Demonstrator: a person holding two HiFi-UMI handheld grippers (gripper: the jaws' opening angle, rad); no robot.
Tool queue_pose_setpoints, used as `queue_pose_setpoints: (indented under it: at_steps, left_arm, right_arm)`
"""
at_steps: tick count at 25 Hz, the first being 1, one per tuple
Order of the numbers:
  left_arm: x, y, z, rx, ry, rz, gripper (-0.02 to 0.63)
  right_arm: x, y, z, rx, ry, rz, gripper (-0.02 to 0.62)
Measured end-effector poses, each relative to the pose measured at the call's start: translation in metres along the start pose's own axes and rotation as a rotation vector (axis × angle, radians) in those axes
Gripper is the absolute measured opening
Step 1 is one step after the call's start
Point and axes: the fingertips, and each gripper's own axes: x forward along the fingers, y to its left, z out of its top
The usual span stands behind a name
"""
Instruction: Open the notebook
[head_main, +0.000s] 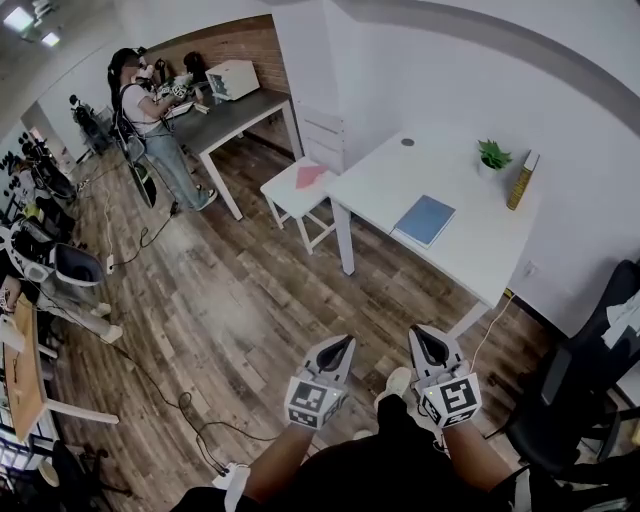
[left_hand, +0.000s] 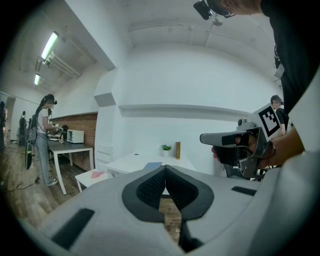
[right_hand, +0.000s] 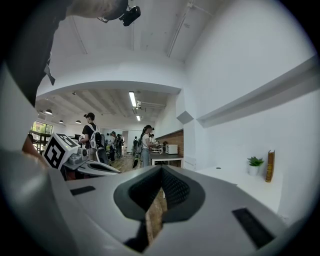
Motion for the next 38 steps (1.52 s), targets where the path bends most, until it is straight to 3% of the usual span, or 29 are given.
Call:
queue_pose_setpoints:
  at_steps: [9,18,27,38]
  left_arm:
    - [0.075,0.04,0.014,-0.016,0.019,0.001,0.005]
    - [0.187,0.057,0.036,-0.005,0.045,-0.032,0.005]
    - [0.276,0.052,0.041,0.035,0.094,-0.114,0.005]
    - [0.335,0.044,0.028,0.128,0.173,-0.17,0.005]
  right_arm:
    - [0.063,-0.054,-0.002,0.033,0.01,0.009,0.002]
    - [0.116,-0.158,0.005,0.052,-0.014,-0.041,0.002]
    - [0.139,-0.243,-0.003,0.103,-0.034,-0.1,0.002]
    - [0.145,-0.285,-0.018,0.144,-0.028,-0.109,0.002]
